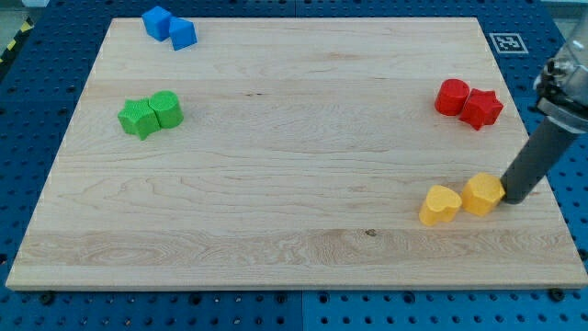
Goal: Slide the red star and red circle a bit left
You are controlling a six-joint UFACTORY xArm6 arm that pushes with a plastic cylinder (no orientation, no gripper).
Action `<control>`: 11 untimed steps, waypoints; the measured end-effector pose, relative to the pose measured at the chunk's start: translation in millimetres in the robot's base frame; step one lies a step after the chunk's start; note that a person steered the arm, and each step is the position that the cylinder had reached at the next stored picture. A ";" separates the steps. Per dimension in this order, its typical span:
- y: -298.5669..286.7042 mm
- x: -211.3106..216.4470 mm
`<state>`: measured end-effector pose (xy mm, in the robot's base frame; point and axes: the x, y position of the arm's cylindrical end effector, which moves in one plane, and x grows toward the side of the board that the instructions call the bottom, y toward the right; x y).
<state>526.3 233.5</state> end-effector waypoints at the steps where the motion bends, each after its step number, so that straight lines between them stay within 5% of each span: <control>1: -23.9 0.0; 2: -36.1 0.0; 4: 36.4 -15.8; 5: 54.7 -68.8; 11: -2.7 -143.2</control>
